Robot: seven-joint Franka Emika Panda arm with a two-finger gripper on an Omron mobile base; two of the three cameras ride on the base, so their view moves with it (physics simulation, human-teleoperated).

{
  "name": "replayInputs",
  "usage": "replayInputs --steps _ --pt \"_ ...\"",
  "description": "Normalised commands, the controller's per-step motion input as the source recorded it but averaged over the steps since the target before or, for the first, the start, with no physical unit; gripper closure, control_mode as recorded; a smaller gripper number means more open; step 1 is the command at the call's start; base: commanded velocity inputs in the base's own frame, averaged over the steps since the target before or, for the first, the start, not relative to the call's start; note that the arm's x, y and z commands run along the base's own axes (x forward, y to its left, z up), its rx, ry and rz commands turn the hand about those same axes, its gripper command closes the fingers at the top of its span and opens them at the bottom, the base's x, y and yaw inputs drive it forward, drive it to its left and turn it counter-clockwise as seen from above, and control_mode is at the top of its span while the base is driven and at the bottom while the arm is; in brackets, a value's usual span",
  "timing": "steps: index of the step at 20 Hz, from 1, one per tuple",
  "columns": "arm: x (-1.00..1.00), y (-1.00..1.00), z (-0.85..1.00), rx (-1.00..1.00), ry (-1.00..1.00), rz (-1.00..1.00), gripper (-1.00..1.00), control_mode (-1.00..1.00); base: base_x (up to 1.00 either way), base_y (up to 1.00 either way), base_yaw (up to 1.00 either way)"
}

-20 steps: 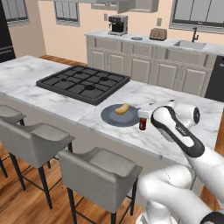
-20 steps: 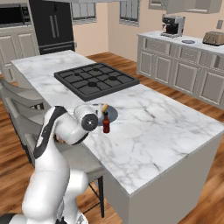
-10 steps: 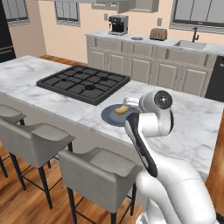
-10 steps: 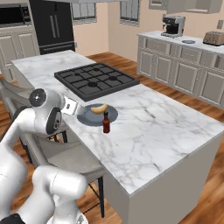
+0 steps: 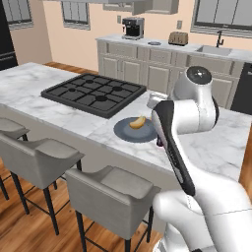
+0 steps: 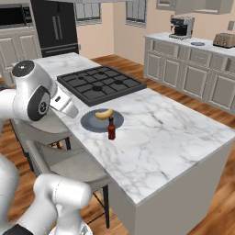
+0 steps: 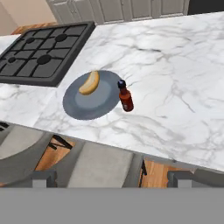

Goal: Move the hot dog bun to the plate on the dining table and place the condiment next to that plate. Then navigate to the fridge and take the sausage and place it on the plate as well.

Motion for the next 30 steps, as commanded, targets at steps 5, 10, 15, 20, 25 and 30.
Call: replayInputs --steps 5,10,15,20,25,30 --pt "-0.98 0.01 0.03 0.01 0.10 0.00 -1.00 -1.00 0.00 0.00 0.00" --pt "-0.91 0.00 0.04 0.00 0.09 0.03 -1.00 -1.00 0.00 0.00 0.00" --pt "-0.76 -0.04 0.00 0.00 0.00 0.20 -1.00 -1.00 0.00 0.00 0.00" --pt "-0.44 -0.19 0.00 -0.07 0.00 0.28 -1.00 -1.00 0.00 0.00 0.00" --pt "0.00 -0.01 0.00 0.00 0.00 0.04 -1.00 -1.00 0.00 0.00 0.00" --pt "-0.15 0.00 0.00 -0.01 -0.03 -0.03 -1.00 -1.00 0.00 0.00 0.00"
